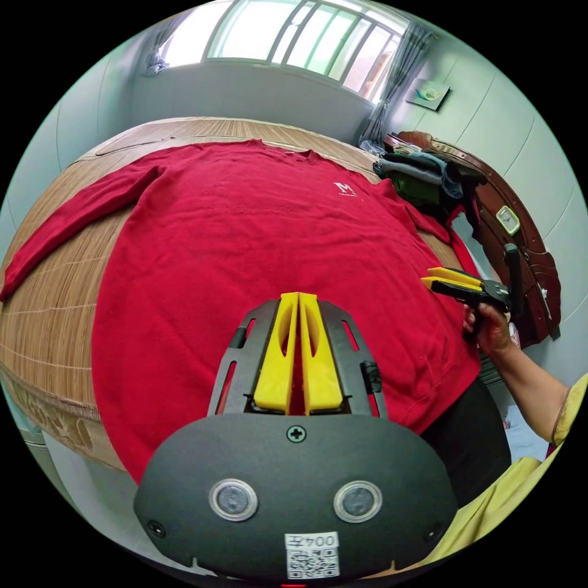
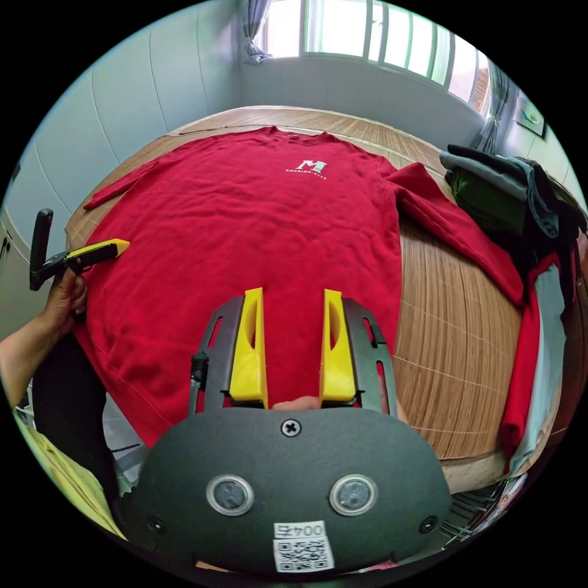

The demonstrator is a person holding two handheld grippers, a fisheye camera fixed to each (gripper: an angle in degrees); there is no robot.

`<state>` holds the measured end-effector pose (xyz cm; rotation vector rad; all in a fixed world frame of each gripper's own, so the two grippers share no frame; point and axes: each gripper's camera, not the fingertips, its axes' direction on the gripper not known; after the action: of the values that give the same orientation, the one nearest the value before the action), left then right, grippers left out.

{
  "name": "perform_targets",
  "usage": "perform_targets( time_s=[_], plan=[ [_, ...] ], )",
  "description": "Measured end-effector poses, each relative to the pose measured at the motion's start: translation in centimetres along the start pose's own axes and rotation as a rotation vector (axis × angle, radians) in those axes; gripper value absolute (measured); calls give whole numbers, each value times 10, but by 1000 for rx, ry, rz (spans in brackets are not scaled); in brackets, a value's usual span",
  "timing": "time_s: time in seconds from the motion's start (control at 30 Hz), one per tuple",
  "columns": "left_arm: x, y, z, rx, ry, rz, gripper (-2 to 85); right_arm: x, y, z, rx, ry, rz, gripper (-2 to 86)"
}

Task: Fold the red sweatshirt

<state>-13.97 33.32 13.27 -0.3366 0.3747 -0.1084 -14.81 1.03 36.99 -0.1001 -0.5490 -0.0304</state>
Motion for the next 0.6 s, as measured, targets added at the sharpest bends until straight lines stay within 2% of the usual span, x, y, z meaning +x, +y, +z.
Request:
perform_targets(
  time_s=[0.17, 0.33, 0.43, 0.6],
  plan=[
    [-11, 1, -9, -1, -13, 26, 5, 24, 0, -2, -2, -41, 18, 137],
    [-42, -10, -41, -65, 68, 39, 13, 51, -2, -8, -27, -82, 56, 122],
    [-79, 8, -102, 44, 52, -38, 32, 82, 11, -33, -4, -259, 95, 100],
    [-163, 83, -176, 98, 36, -246, 86, 135, 77, -82, 55, -346, 280, 96]
  ],
)
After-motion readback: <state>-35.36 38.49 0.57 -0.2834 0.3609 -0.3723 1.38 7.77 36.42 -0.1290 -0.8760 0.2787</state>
